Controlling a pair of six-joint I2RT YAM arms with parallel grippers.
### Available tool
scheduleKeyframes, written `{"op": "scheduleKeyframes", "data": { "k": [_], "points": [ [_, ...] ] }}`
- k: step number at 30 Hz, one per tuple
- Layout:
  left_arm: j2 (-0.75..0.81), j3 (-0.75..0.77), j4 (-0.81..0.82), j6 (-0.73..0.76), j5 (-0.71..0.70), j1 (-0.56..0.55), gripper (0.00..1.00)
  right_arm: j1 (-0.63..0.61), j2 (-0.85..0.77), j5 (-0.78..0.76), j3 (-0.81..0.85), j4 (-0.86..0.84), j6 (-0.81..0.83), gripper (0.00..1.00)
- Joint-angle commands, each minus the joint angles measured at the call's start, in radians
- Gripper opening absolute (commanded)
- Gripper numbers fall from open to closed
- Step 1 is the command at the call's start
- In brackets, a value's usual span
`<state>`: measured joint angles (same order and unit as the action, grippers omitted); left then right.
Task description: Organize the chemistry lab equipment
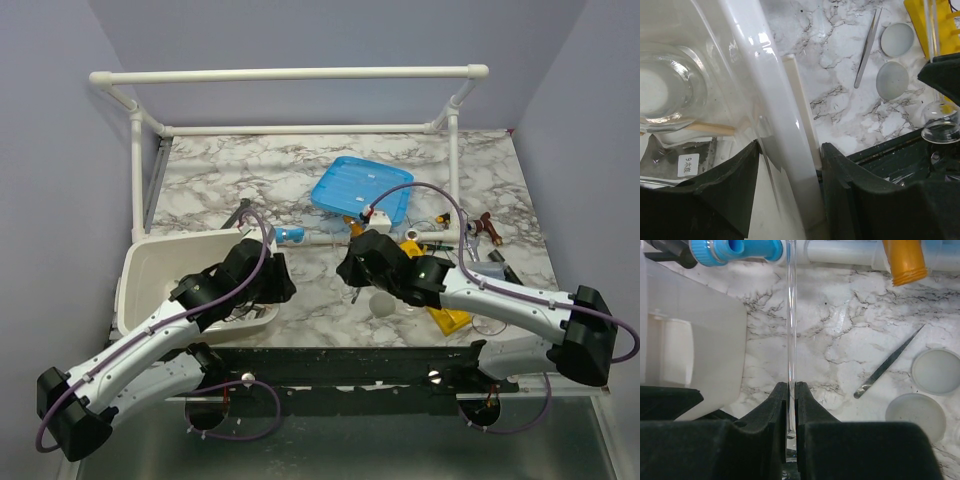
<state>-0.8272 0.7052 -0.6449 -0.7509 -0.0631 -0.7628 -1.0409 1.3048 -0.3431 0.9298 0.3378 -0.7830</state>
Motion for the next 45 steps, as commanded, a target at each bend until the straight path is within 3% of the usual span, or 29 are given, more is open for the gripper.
{"op": "scheduleKeyframes", "data": {
  "k": [1,5,7,10,13,17,22,27,32,39,45],
  "points": [
    [0.006,0.043,0.112,-0.025,0.046,-0.016,0.3,-0.006,-0.074,-0.019,0.032,-0.024,0.031,0.01],
    [0.057,0.071,0.065,0.006,0.013,-0.015,0.75,-0.006,-0.108,-0.018,0.035,-0.093,0.067,0.01],
    [0.085,0.097,0.031,0.034,-0.013,-0.015,0.88,-0.005,-0.106,-0.012,0.058,-0.112,0.084,0.01],
    [0.108,0.155,-0.053,0.114,-0.095,-0.007,0.97,-0.011,-0.108,-0.016,0.08,-0.173,0.107,0.01],
    [0.122,0.214,-0.134,0.203,-0.179,0.041,0.99,-0.025,-0.104,-0.006,0.08,-0.277,0.133,0.01],
    [0.162,0.245,-0.155,0.326,-0.159,0.213,0.99,-0.053,-0.047,-0.007,0.138,-0.328,0.167,0.01],
    [0.18,0.262,-0.086,0.447,-0.173,0.454,0.99,-0.095,0.043,0.011,0.212,-0.371,0.215,0.01],
    [0.15,0.284,0.026,0.486,-0.298,0.658,0.99,-0.119,0.168,0.066,0.305,-0.375,0.239,0.01],
    [0.185,0.315,0.132,0.513,-0.394,0.735,0.99,-0.159,0.308,0.125,0.434,-0.361,0.297,0.01],
    [0.214,0.416,0.17,0.561,-0.495,0.746,0.99,-0.186,0.467,0.22,0.552,-0.297,0.334,0.01],
    [0.25,0.434,0.218,0.543,-0.452,0.746,0.99,-0.188,0.627,0.301,0.717,-0.134,0.373,0.01]
  ]
}}
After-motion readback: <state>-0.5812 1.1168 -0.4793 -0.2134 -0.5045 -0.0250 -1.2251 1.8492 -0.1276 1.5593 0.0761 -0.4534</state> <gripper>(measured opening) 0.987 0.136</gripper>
